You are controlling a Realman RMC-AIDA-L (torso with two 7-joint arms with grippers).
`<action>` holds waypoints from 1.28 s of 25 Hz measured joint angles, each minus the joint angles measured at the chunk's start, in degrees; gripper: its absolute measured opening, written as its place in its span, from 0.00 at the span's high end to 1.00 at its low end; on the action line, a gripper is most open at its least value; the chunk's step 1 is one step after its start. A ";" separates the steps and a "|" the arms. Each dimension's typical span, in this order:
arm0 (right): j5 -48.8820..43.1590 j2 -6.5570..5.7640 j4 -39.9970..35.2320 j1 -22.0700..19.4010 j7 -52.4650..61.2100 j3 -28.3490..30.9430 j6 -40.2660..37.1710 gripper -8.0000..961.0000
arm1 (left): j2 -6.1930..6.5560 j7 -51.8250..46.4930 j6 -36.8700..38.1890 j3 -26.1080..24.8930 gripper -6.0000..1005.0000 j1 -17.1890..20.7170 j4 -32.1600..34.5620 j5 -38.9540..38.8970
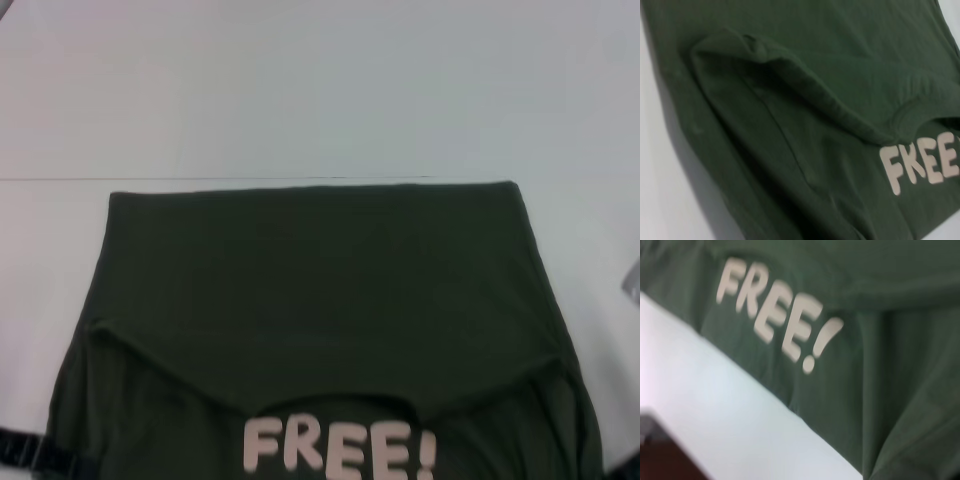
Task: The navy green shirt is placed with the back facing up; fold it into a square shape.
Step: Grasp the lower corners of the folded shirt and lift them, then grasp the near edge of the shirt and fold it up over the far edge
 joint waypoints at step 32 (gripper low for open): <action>1.09 -2.58 1.42 -3.58 -4.53 24.53 0.95 0.94 | 1.89 3.65 10.33 -18.53 0.95 -1.37 -0.93 6.68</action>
